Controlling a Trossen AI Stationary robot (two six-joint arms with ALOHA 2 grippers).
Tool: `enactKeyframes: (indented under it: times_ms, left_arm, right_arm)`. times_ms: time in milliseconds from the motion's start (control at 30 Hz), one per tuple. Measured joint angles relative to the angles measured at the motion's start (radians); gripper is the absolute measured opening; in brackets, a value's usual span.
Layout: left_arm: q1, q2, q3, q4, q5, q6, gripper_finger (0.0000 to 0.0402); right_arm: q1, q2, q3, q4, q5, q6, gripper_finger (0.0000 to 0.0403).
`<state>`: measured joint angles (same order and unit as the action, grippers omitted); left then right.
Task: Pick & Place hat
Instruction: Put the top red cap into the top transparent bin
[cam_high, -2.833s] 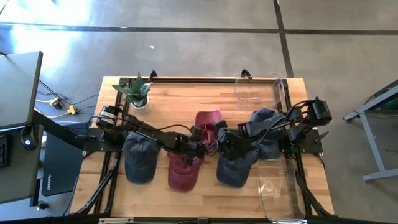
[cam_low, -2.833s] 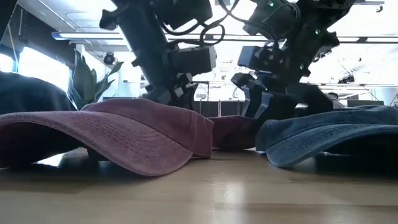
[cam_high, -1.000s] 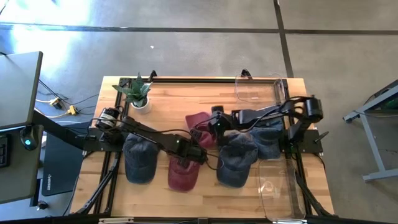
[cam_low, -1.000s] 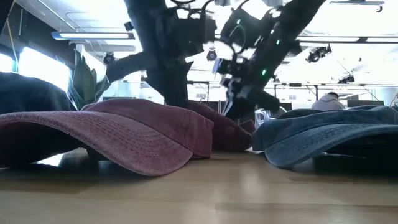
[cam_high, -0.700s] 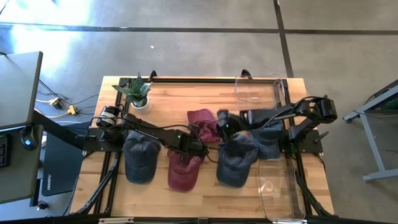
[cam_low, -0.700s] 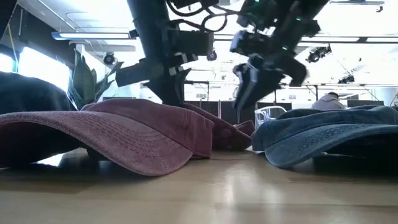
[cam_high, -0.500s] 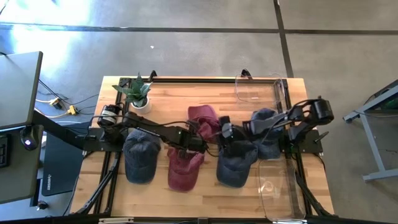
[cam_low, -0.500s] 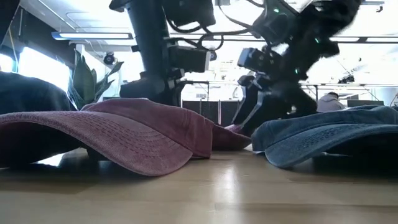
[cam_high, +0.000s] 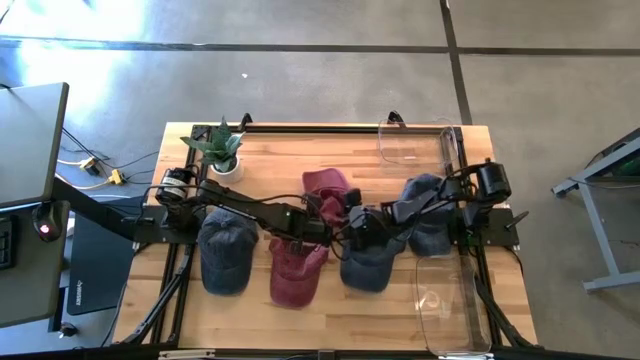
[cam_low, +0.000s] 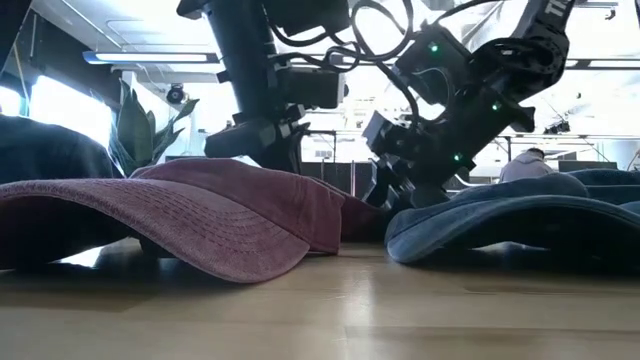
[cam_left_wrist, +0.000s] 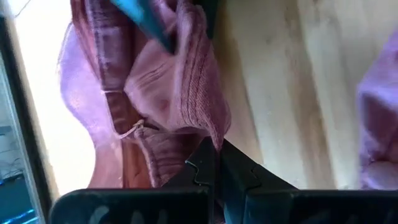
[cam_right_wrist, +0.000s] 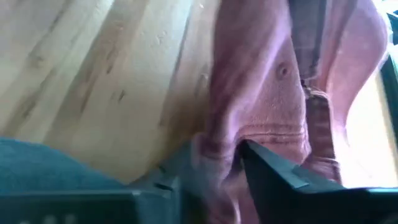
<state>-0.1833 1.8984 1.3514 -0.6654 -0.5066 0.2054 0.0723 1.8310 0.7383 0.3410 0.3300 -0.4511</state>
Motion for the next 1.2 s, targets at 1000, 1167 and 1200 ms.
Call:
enactKeyframes:
  times_ms: [1000,1167,1200]
  left_arm:
    - [0.018,-0.174,-0.156,0.042,-0.163,-0.182,0.0141]
    - [-0.024,-0.195,-0.264,0.229,-0.195,-0.264,0.014]
    - [-0.036,-0.194,-0.282,0.261,-0.195,-0.269,0.014]
  right_arm:
    - [-0.438,-0.696,0.086,-0.407,-0.362,0.41,0.0013]
    - [-0.626,-0.717,0.315,-0.672,-0.4,0.454,0.0021]
    - [-0.66,-0.714,0.361,-0.736,-0.398,0.455,0.0019]
